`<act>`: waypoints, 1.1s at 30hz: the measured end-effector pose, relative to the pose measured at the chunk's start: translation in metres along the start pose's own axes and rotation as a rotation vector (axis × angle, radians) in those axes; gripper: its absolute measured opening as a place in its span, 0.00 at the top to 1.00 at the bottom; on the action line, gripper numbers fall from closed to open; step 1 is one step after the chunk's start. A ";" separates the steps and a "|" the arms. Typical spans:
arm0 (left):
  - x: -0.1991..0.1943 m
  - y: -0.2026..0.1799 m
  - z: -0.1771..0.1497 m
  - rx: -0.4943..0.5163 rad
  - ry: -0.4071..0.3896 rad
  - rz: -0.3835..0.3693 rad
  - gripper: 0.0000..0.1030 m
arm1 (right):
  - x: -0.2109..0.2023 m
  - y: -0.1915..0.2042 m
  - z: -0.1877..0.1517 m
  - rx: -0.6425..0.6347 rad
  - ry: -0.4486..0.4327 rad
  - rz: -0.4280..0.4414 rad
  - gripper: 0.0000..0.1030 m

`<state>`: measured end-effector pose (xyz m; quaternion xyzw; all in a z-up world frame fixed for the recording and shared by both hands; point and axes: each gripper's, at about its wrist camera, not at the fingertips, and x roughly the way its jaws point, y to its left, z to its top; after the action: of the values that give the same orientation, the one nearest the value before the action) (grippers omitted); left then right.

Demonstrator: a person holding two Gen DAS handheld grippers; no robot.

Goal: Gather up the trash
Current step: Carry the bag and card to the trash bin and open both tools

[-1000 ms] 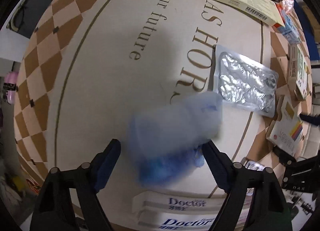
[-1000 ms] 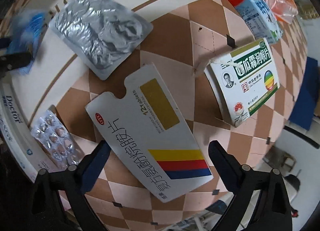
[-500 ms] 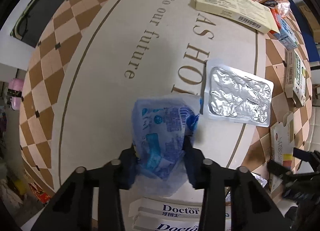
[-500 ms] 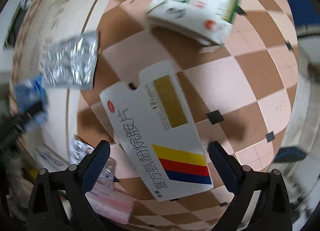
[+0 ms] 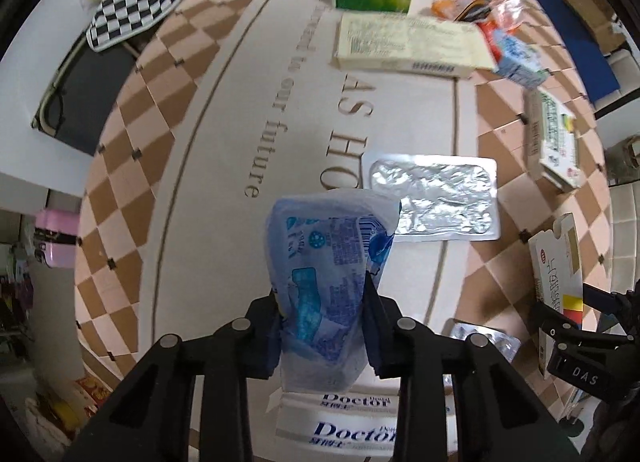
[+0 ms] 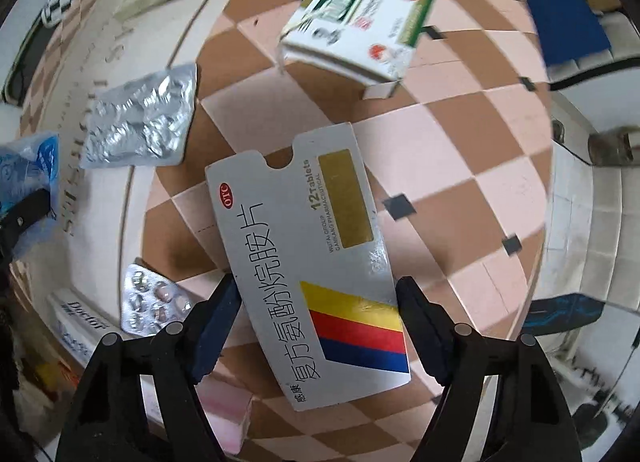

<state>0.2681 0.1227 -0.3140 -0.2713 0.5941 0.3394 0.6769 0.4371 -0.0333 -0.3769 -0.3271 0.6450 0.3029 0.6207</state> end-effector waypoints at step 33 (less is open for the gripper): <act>-0.038 0.149 -0.294 0.151 -0.019 -0.258 0.72 | -0.069 0.181 -0.362 0.482 -0.115 0.320 0.23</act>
<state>-0.0333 -0.0167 -0.3143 -0.2904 0.5718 0.2066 0.7389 0.0759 -0.2101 -0.2944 -0.0466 0.7056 0.2530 0.6603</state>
